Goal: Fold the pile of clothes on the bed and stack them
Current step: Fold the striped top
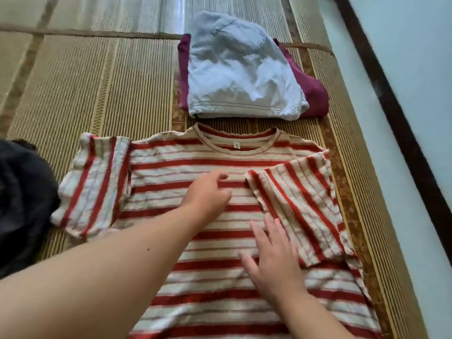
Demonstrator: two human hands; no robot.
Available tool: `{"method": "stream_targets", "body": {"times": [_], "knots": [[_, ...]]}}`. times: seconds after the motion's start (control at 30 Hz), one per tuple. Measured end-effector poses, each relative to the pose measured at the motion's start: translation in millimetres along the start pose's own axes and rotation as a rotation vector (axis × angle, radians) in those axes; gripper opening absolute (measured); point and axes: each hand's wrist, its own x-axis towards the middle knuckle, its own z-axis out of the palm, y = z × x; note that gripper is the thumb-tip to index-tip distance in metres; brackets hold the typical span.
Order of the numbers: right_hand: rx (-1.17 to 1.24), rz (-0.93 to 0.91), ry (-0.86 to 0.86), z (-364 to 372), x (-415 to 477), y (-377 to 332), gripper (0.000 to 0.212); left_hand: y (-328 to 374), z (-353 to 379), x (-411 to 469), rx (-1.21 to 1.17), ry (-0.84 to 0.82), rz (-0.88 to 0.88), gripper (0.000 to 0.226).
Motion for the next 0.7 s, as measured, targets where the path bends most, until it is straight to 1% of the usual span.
{"method": "stream_targets", "body": {"times": [0.07,0.1,0.17,0.2,0.3,0.37,0.43,0.47,0.53,0.63,0.67,0.7], "knots": [[0.063,-0.117,-0.017,-2,17,-38,0.063,-30,-25,-12,0.122,0.092,0.095,0.047],[0.109,-0.175,-0.040,-1,28,-64,0.061,-52,-44,-18,0.173,0.153,0.109,0.048],[0.174,-0.278,-0.073,3,46,-112,0.059,-96,-79,-31,0.284,0.250,0.076,0.053],[0.188,-0.327,-0.077,6,54,-137,0.059,-118,-96,-36,0.333,0.264,0.030,0.057],[0.222,-0.402,-0.086,16,75,-205,0.056,-182,-139,-49,0.461,0.210,-0.137,0.068],[0.242,-0.424,-0.108,22,88,-244,0.051,-214,-161,-54,0.438,0.133,-0.215,0.072],[0.226,-0.441,-0.096,24,104,-273,0.046,-231,-172,-54,0.380,0.107,-0.221,0.071],[0.214,-0.424,-0.087,24,114,-285,0.046,-235,-174,-51,0.364,0.130,-0.216,0.069],[0.191,-0.299,-0.091,23,138,-306,0.048,-233,-174,-44,0.353,0.179,-0.239,0.058],[0.164,-0.080,-0.074,24,171,-334,0.045,-225,-169,-36,0.446,0.151,-0.300,0.036],[0.141,-0.019,-0.068,27,179,-343,0.055,-226,-167,-34,0.475,0.141,-0.309,0.031],[0.122,0.053,-0.061,29,186,-351,0.071,-226,-166,-34,0.488,0.135,-0.318,0.029]]}}
